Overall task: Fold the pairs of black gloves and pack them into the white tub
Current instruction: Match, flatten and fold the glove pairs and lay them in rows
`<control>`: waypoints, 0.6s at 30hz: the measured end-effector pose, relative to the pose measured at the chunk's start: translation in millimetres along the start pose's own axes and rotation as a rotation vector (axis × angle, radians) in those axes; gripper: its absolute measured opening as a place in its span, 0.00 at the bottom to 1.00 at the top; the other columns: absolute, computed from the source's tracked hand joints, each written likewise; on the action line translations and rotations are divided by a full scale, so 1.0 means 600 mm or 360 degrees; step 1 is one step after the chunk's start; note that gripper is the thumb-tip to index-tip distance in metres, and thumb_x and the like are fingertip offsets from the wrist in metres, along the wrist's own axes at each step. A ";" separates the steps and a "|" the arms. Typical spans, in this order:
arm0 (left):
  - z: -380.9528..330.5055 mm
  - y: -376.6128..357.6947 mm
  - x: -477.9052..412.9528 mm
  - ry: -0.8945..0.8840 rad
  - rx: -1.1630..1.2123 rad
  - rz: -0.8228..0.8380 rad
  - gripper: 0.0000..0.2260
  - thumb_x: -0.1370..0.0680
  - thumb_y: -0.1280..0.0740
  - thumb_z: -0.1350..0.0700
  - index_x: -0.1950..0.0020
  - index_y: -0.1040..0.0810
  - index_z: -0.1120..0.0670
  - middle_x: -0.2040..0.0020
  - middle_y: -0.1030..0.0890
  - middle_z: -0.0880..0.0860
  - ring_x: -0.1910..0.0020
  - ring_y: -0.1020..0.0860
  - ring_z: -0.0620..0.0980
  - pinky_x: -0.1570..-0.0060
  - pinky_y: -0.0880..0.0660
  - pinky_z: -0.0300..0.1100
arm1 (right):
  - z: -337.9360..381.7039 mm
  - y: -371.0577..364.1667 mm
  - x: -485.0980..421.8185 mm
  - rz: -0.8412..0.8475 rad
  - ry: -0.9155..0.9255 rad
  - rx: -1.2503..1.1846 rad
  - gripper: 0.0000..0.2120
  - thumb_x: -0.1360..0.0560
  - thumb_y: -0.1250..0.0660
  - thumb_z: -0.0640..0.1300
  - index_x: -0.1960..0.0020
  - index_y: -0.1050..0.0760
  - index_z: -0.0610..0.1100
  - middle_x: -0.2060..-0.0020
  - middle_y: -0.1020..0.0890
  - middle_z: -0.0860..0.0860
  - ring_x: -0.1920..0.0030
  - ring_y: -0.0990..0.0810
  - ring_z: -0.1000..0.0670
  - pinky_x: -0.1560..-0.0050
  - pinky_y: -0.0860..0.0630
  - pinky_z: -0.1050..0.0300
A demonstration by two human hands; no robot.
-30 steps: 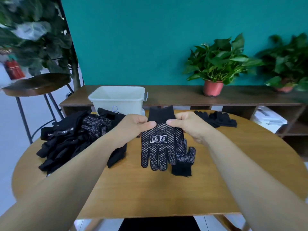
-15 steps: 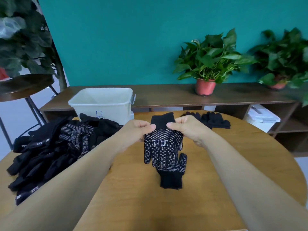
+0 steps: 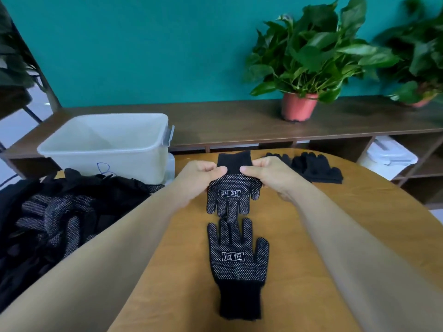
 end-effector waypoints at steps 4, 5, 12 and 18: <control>0.005 0.000 -0.025 -0.0042 0.0030 -0.0003 0.17 0.20 0.32 0.47 0.58 0.21 0.60 0.53 0.16 0.59 0.48 0.18 0.59 0.35 0.28 0.61 | -0.007 0.006 -0.023 -0.0006 0.0003 0.0013 0.08 0.22 0.31 0.47 0.52 0.17 0.43 0.61 0.15 0.53 0.62 0.19 0.56 0.55 0.27 0.58; 0.007 -0.001 -0.027 -0.0059 0.0034 0.0007 0.19 0.21 0.32 0.46 0.57 0.22 0.62 0.52 0.17 0.61 0.50 0.18 0.58 0.36 0.28 0.62 | -0.011 0.007 -0.024 -0.0006 0.0009 0.0018 0.07 0.22 0.31 0.47 0.54 0.18 0.44 0.61 0.15 0.53 0.62 0.19 0.57 0.55 0.27 0.58; -0.005 -0.011 -0.032 -0.0136 -0.0044 0.0034 0.18 0.21 0.32 0.45 0.58 0.21 0.60 0.58 0.17 0.58 0.57 0.21 0.51 0.38 0.28 0.63 | -0.014 0.018 -0.024 -0.0021 0.0048 -0.0024 0.08 0.22 0.32 0.47 0.57 0.18 0.47 0.63 0.14 0.55 0.62 0.17 0.59 0.54 0.26 0.58; -0.040 0.011 -0.052 -0.0165 -0.0095 -0.0011 0.11 0.23 0.32 0.43 0.62 0.16 0.46 0.54 0.14 0.48 0.48 0.18 0.51 0.36 0.26 0.60 | 0.023 0.038 -0.034 -0.0060 0.0128 -0.0120 0.05 0.21 0.33 0.46 0.51 0.19 0.46 0.58 0.15 0.53 0.58 0.17 0.56 0.51 0.24 0.56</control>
Point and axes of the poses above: each hand's wrist, its own x-axis away from the middle knuckle, its own y-axis out of the back of the hand, z = x × y, the point moved 10 cm from there along -x, towards the middle knuckle
